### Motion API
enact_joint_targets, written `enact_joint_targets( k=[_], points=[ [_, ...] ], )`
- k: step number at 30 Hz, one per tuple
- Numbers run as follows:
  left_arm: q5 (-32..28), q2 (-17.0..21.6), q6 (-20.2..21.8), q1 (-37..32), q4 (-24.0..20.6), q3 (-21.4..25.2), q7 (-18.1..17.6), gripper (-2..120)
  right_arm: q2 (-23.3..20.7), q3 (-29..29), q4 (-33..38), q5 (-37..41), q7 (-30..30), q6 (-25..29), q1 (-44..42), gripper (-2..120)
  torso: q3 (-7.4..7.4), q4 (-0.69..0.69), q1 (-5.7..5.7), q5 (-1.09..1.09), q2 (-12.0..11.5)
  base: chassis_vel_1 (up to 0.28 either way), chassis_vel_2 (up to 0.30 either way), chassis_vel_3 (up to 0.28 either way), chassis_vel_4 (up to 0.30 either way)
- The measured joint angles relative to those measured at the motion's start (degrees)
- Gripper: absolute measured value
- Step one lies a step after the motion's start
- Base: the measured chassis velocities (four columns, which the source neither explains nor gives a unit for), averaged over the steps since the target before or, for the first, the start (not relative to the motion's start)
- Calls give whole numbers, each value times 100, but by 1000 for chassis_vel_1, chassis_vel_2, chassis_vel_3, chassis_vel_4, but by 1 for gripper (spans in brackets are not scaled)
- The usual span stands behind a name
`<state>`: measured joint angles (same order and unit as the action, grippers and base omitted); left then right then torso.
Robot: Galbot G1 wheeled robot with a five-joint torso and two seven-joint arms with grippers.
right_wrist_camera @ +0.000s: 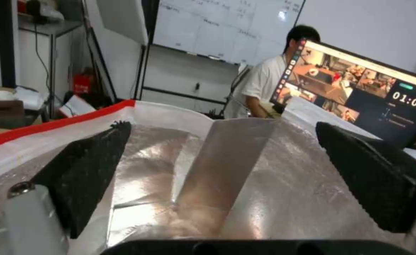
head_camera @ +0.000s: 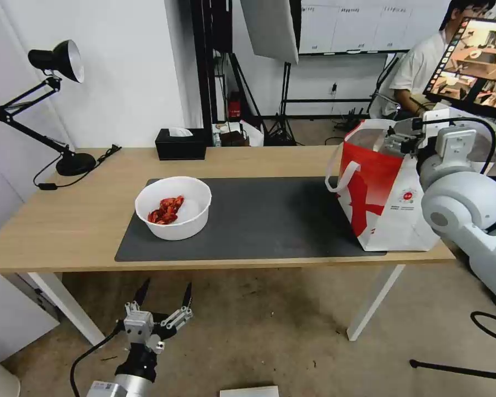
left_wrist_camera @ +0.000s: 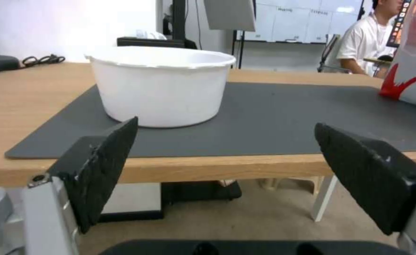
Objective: Pick up the trash from the table and place it into the takeout bag.
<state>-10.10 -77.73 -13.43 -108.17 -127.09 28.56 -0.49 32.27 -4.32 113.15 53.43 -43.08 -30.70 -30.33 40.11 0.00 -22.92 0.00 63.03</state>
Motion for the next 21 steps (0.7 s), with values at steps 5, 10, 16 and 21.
enact_joint_targets(
  k=[5,10,16,21],
  points=[
    [-6,18,5,5,0,0,0,100,7,-22,24,-10,0,33,-16,100,0,0,0,0,0,0,0,0,0],
    [-30,58,7,13,8,21,-1,100,10,-84,158,-3,212,473,-86,100,0,0,0,0,0,0,0,0,0],
    [-33,63,9,17,21,17,-2,100,6,-197,331,322,1099,1149,-278,100,0,0,0,0,0,0,0,0,0],
    [-34,64,9,13,23,13,-2,100,-64,-318,546,871,1937,1411,-495,100,0,0,0,0,0,0,0,0,0]
  ],
)
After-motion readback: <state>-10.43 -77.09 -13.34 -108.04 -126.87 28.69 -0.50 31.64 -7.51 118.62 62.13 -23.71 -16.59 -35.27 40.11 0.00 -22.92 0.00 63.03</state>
